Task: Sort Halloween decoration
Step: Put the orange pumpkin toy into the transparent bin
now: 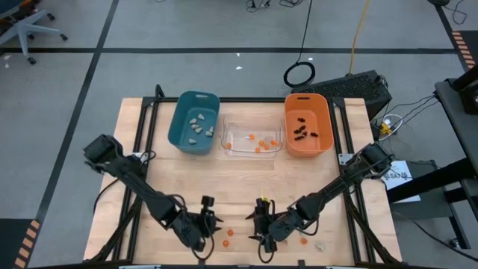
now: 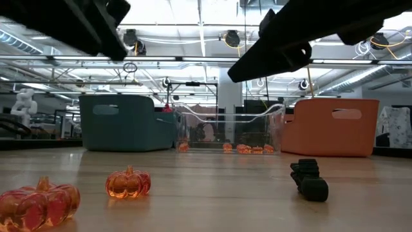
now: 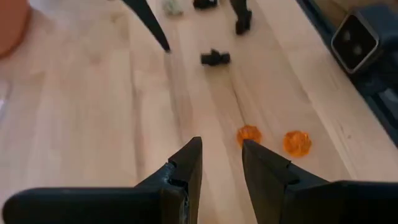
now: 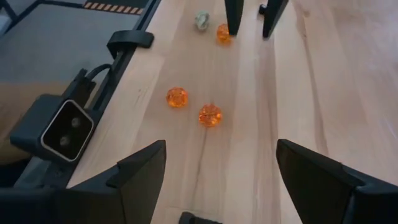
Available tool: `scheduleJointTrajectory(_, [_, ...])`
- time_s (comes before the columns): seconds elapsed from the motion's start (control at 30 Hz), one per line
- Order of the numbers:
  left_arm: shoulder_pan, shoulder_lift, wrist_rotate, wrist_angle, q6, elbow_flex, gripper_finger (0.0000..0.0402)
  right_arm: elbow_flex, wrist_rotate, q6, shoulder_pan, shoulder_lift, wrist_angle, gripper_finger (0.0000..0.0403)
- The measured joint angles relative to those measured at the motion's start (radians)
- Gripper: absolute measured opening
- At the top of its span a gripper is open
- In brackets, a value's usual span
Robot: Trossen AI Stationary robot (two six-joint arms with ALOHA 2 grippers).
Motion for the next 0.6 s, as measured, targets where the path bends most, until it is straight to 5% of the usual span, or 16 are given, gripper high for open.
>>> scheduleJointTrajectory(0.2, [-0.012,0.081,0.0,0.155,0.011,0.0,0.0122,0.0,0.0,-0.029,0.011,0.0,-0.001,0.029])
scheduleJointTrajectory(0.6, [-0.015,0.231,-0.054,0.329,0.011,0.0,0.0244,0.0,0.0,-0.023,0.011,-0.001,-0.017,0.029])
